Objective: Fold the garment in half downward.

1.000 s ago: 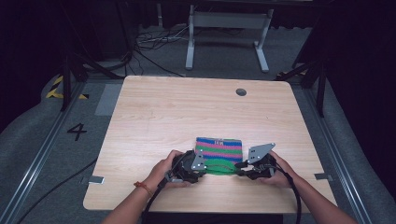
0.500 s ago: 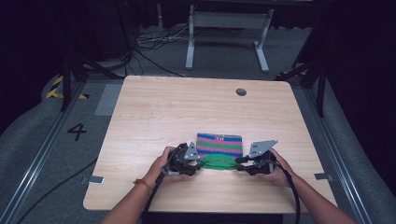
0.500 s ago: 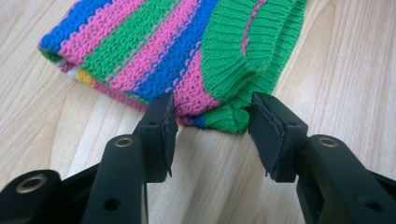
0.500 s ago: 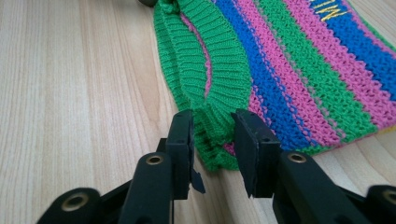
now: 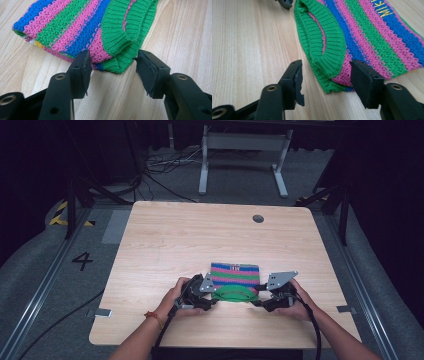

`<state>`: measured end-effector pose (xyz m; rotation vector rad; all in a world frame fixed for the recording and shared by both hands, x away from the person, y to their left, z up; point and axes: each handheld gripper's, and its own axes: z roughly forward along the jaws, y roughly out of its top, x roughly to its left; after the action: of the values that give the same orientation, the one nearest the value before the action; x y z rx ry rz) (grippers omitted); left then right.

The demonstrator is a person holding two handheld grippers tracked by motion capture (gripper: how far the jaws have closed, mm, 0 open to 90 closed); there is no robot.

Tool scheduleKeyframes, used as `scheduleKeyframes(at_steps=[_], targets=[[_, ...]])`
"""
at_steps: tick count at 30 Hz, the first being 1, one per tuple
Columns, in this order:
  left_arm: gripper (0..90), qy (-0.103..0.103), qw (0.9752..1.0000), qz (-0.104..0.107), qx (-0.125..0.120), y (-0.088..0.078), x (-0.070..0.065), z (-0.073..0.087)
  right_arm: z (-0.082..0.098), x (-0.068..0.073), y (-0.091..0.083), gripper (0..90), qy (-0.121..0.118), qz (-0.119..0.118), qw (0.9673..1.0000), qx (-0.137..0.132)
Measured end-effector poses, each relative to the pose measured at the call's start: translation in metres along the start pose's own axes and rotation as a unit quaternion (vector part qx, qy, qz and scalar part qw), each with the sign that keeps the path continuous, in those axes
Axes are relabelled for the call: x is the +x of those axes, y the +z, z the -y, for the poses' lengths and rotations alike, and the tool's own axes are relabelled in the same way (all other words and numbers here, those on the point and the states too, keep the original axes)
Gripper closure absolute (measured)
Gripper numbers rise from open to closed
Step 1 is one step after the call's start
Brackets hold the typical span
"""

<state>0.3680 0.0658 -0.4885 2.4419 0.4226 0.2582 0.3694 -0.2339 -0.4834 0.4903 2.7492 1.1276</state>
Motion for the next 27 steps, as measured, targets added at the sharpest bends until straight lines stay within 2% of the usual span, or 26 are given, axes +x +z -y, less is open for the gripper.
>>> scheduleKeyframes(at_steps=[8, 12, 17, 18, 22, 27], targets=[[41.7, 0.007, 0.9999, -0.011, -0.005, -0.009, -0.001, -0.004, -0.003, -0.001, -0.005, 34.5, -0.001, 0.036, 0.9993, 0.011], [40.1, -0.004, 0.9997, -0.018, -0.017, -0.017, 0.005, -0.004, -0.006, -0.001, -0.009, 32.6, -0.006, 0.044, 0.9990, 0.011], [34.1, -0.015, 0.9994, -0.029, -0.012, -0.022, 0.011, -0.001, -0.009, -0.001, -0.013, 30.1, -0.016, 0.061, 0.9978, 0.016], [33.3, -0.009, 0.9991, -0.043, 0.000, -0.024, 0.015, -0.001, -0.009, -0.002, -0.015, 28.3, -0.017, 0.078, 0.9964, 0.027], [30.0, -0.016, 0.9986, -0.050, -0.001, -0.030, 0.020, 0.000, -0.008, -0.005, -0.017, 28.7, -0.009, 0.086, 0.9958, 0.031], [26.7, -0.012, 0.9977, -0.066, 0.014, -0.035, 0.024, 0.003, -0.007, -0.008, -0.020, 27.8, -0.009, 0.103, 0.9939, 0.040]])
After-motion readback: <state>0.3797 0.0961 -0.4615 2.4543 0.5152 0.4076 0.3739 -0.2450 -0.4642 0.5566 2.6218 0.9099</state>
